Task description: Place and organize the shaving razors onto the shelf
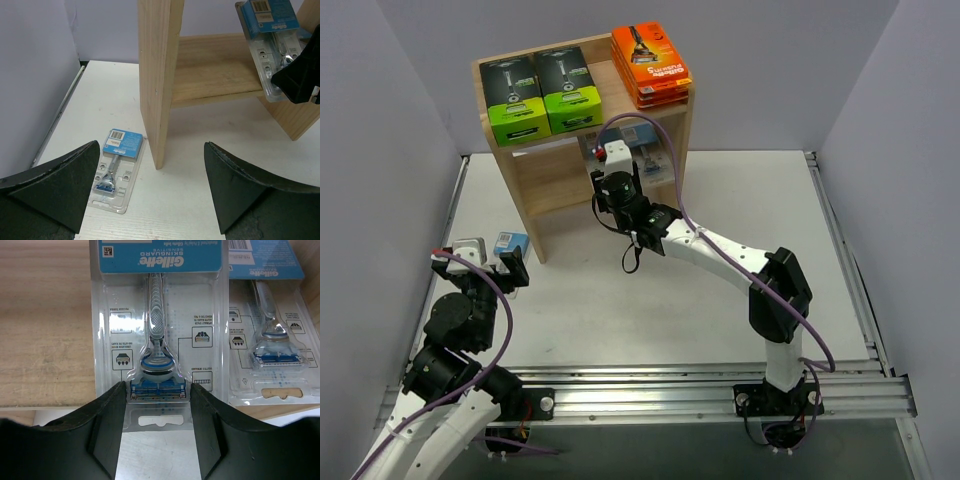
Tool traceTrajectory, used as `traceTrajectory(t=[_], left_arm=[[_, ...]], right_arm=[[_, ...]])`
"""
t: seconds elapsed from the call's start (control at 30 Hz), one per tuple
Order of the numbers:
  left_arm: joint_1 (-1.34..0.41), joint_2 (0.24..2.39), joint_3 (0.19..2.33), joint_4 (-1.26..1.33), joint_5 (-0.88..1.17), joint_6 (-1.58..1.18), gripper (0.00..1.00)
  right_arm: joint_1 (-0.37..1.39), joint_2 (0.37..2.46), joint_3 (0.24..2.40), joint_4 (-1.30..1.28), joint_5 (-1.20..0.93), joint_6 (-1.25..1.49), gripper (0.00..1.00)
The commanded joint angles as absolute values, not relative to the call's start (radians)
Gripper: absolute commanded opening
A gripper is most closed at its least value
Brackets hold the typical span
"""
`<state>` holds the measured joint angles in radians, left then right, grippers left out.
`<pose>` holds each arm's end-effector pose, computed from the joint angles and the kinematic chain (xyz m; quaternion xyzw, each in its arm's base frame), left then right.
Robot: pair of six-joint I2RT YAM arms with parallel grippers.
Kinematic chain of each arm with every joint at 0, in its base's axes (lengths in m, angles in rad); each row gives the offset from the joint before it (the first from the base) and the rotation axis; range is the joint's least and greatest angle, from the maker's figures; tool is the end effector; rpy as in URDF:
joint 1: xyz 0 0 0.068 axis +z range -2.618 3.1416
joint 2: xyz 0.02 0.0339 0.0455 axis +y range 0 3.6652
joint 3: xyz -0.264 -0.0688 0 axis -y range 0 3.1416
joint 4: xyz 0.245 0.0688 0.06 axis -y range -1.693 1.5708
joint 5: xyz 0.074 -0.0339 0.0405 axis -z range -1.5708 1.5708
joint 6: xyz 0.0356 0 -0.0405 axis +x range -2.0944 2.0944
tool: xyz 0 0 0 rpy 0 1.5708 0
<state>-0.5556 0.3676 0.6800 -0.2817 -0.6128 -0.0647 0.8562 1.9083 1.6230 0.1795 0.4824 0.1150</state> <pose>0.0885 -0.0308 0.3439 -0.0488 0.6965 -0.0089 0.7159 0.3168 0.3399 0.3401 -0.1126 0.7308 0.1460 0.6572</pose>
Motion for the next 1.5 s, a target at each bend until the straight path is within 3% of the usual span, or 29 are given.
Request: traceTrajectory(t=[0.0, 0.3, 0.43, 0.83, 1.47], left_arm=[[-0.558, 0.368, 0.681, -0.236, -0.615, -0.048, 0.94], [-0.56, 0.368, 0.68, -0.233, -0.612, -0.046, 0.94], [-0.56, 0.37, 0.68, -0.233, -0.611, -0.048, 0.94], [-0.558, 0.368, 0.68, -0.233, -0.615, -0.046, 0.94], [-0.56, 0.379, 0.68, -0.236, -0.627, -0.044, 0.94]], right_arm=[[0.842, 1.911, 1.638, 0.241, 0.5, 0.101, 0.09], [0.833, 1.928, 1.66, 0.247, 0.495, 0.094, 0.14], [0.831, 1.925, 1.664, 0.245, 0.497, 0.094, 0.37], [0.831, 1.899, 1.677, 0.238, 0.505, 0.081, 0.59], [0.853, 1.749, 1.609, 0.224, 0.514, 0.106, 0.61]])
